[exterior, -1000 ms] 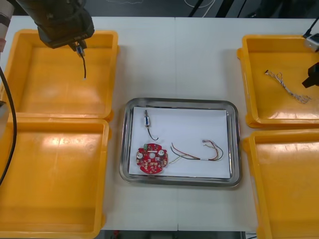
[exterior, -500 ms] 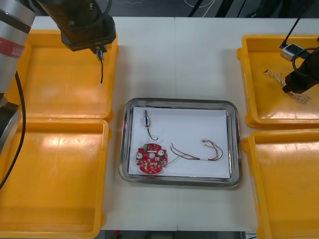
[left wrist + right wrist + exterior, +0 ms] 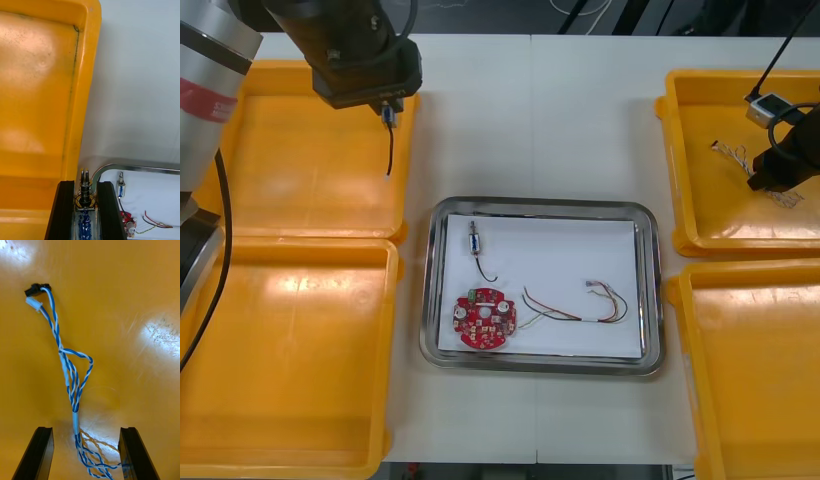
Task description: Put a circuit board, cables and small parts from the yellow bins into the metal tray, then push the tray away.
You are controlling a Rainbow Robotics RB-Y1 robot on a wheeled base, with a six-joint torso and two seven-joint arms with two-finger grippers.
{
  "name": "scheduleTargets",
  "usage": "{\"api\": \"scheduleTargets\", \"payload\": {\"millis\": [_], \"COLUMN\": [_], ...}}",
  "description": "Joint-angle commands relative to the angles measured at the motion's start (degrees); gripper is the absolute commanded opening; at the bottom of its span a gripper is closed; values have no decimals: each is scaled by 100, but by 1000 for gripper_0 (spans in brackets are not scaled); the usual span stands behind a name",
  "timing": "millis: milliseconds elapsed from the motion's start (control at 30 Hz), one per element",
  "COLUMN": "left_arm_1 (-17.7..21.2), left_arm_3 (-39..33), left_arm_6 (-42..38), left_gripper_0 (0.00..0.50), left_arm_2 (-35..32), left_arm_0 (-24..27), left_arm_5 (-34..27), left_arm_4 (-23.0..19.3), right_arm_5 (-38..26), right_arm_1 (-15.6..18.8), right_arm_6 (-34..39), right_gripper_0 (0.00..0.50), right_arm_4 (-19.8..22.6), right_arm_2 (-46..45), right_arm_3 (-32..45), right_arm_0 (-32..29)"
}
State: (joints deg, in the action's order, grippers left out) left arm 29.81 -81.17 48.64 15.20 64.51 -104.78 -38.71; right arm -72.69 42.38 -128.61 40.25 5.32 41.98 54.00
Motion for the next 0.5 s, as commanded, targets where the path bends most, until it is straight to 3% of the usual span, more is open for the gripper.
{"api": "scheduleTargets", "payload": {"millis": [33,500], "left_arm_1": [-63,-72], "left_arm_3": [-215,-215], "left_arm_6": [260,313], "left_gripper_0": [0,0], "left_arm_2": [106,115], "left_arm_0": [-18,-26], "left_arm_5": [-33,-86], "left_arm_4": [-40,-49], "right_arm_5": [70,378], "right_arm_1": [-63,-177], "right_arm_6": [-32,-6], "right_gripper_0": [500,500], "right_arm_4": [80,132], "right_arm_2": [-66,-57], "right_arm_3": [-24,-32], "right_arm_0": [225,111]}}
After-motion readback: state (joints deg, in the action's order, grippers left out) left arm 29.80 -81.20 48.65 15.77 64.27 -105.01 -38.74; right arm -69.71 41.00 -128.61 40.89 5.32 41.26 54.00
